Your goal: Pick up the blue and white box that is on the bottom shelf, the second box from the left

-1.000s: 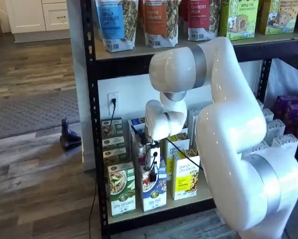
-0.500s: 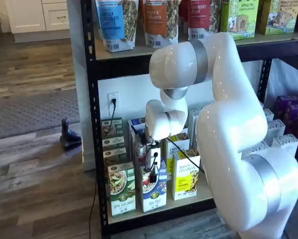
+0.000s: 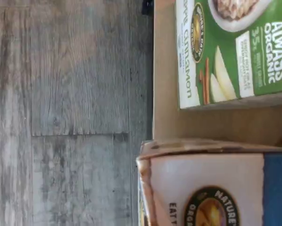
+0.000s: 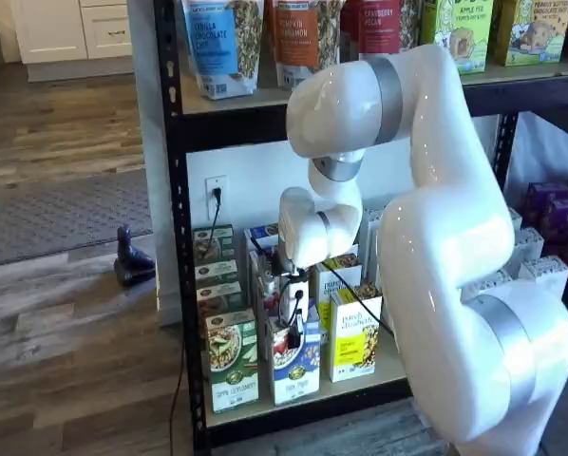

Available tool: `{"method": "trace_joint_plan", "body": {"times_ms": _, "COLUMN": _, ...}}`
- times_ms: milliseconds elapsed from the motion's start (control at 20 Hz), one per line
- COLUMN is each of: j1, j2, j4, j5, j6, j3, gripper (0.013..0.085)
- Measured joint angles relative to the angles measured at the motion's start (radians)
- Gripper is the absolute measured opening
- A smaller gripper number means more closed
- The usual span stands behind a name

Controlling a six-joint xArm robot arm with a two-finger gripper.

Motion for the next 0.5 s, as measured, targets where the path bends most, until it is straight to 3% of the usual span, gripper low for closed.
{"method": "trace_joint_plan", "body": {"times_ms": 200, "j1": -0.001, "j2": -0.038, "j4": -0.046, "j5": -0.017, "j6": 0.041, "j3": 0.057, "gripper": 0.049}}
{"method": "trace_joint_plan", "body": {"times_ms": 500, "j1": 0.0, "j2": -0.111, "j4": -0.068, "j5": -0.042, "j6": 0.062, "j3": 0.16, "gripper": 0.049}}
